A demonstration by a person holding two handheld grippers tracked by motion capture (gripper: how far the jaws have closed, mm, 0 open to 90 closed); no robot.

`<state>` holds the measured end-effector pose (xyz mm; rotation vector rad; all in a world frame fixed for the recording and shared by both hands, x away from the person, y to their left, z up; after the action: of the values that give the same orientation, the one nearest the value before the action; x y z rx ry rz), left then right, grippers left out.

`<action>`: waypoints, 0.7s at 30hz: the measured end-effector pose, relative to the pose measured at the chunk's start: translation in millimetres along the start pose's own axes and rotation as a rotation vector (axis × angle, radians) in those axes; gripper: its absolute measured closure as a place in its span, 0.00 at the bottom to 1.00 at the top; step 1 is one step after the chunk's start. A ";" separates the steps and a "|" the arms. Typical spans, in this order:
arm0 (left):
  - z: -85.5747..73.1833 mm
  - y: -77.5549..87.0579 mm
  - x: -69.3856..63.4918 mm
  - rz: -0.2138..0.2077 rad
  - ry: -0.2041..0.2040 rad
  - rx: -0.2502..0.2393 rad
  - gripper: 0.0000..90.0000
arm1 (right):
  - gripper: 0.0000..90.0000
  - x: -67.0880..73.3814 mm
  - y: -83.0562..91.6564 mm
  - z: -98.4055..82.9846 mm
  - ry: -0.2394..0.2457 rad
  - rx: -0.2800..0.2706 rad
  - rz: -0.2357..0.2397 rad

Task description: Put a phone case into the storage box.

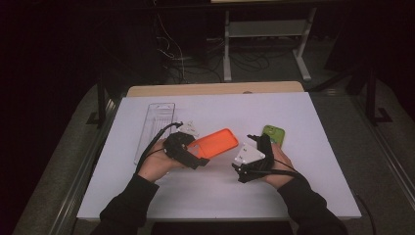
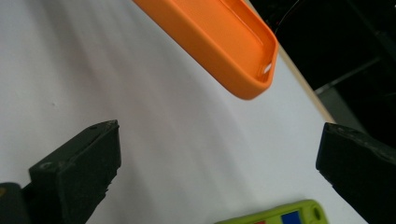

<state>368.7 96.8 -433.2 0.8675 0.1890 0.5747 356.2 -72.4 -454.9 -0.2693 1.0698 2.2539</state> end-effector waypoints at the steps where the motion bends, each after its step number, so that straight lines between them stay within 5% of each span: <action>1: -0.2 -0.2 -0.3 0.000 0.004 0.001 0.18 | 0.00 1.2 -0.2 0.7 0.015 0.001 -0.005; 8: 0.1 -0.8 -2.5 -0.003 0.039 -0.005 0.18 | 0.00 4.6 -0.5 4.1 0.191 0.027 -0.101; 10: 0.0 -0.9 -2.4 -0.002 0.037 -0.003 0.18 | 0.00 7.1 -1.3 6.1 0.209 0.019 -0.123; 15: -0.5 -0.4 0.4 0.004 -0.008 0.003 0.18 | 0.00 7.3 -2.5 7.7 0.393 0.047 -0.192; 17: -0.7 -0.4 -0.8 0.004 0.004 0.006 0.18 | 0.00 11.2 -3.2 8.5 0.381 0.035 -0.215; 18: -0.8 -0.4 -1.3 0.002 0.008 0.007 0.18 | 0.00 10.5 -2.8 9.3 0.430 0.043 -0.226; 21: -0.9 -0.8 -2.7 -0.002 0.013 0.009 0.18 | 0.00 11.5 -3.5 10.4 0.473 0.048 -0.252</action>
<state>366.4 95.5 -434.5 0.8719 0.2047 0.5780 350.1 -57.8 -455.2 -0.8984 1.2416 1.9795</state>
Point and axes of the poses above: each handheld gripper's, and its own axes: y roughly backward along the jaws, z roughly out of its top, x roughly to its left, the point moved 8 cm from there along -y, roughly forward along the jaws, and after that the axes turned 10 degrees about z, right-handed, at the moved point
